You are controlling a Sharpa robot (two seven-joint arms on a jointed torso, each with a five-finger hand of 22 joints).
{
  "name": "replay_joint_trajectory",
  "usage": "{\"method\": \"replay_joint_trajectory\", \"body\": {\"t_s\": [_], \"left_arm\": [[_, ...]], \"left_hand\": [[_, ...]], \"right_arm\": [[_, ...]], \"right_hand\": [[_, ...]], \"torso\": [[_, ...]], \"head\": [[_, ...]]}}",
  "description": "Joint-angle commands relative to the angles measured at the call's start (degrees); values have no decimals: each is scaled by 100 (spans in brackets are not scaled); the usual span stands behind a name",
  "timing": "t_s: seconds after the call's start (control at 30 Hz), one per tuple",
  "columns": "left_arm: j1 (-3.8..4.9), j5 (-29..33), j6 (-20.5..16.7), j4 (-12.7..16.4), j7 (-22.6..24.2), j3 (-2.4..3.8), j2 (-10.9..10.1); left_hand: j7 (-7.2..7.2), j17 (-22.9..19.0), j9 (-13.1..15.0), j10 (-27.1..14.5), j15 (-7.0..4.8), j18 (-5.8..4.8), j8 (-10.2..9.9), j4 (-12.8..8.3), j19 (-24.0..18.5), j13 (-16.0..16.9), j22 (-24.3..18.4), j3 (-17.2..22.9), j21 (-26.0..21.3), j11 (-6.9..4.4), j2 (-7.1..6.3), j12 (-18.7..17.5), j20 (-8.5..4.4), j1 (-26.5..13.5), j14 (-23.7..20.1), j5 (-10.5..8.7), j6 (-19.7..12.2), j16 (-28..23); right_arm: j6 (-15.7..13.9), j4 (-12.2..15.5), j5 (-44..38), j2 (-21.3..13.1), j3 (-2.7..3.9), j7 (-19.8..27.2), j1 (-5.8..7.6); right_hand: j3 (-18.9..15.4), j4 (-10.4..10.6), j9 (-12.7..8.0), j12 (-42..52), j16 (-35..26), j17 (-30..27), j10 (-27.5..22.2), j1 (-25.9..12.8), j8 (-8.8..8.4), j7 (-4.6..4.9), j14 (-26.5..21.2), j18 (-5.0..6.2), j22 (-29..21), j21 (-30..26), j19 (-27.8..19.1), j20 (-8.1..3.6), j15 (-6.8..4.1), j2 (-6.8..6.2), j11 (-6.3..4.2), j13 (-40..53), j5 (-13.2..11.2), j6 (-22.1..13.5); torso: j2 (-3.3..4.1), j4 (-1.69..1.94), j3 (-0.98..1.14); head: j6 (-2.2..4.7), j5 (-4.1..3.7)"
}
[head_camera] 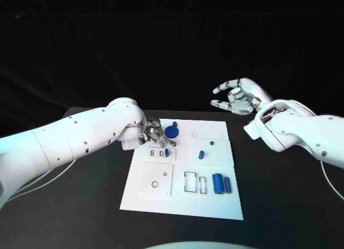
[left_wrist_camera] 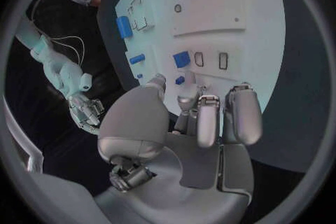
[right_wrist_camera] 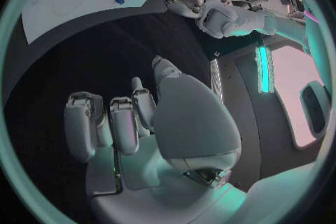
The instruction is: Assemble the parts on the task board
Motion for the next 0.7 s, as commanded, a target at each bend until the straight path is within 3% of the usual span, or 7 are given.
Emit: {"method": "replay_joint_trajectory", "body": {"t_s": [0.03, 0.27, 0.7], "left_arm": [[-4, 78, 175, -21, -17, -3, 34], [-23, 96, 258, -91, -22, -25, 87], [-41, 100, 373, -144, -32, -44, 105]], "left_hand": [[0, 1180, 15, -39, -40, -79, 37, -18, 12, -6, 11, -27, 36, -12, 44, -39, 15, 30, 526, 41, -31, 32], [0, 1180, 34, -48, -38, -79, 53, -19, 7, -6, 17, -15, 42, -11, 56, -38, 18, 89, 526, 47, -40, 33], [-2, 1186, 61, -49, -38, -79, 77, -21, 1, 3, 27, 13, 51, -13, 72, -29, 21, 167, 527, 50, -45, 35]], "right_arm": [[79, -2, -13, 12, -1, -17, -2], [76, -6, -14, 20, -1, -17, -3], [69, -14, -14, 16, -2, -23, -4]], "right_hand": [[48, -2, -11, -35, -33, 566, -30, -56, 32, -9, 354, 102, 941, -34, 53, -58, -49, 18, 0, 59, 40, 40], [48, -2, -11, -35, -33, 566, -30, -56, 32, -9, 354, 102, 941, -34, 53, -58, -49, 18, 0, 59, 40, 40], [48, -2, -11, -35, -33, 566, -30, -56, 32, -9, 354, 102, 941, -34, 53, -58, -49, 18, 0, 59, 40, 40]], "torso": [[4, 9, 1], [3, -4, -2], [2, 4, -2]], "head": [[-11, -5], [-35, 0], [-60, -17]]}}
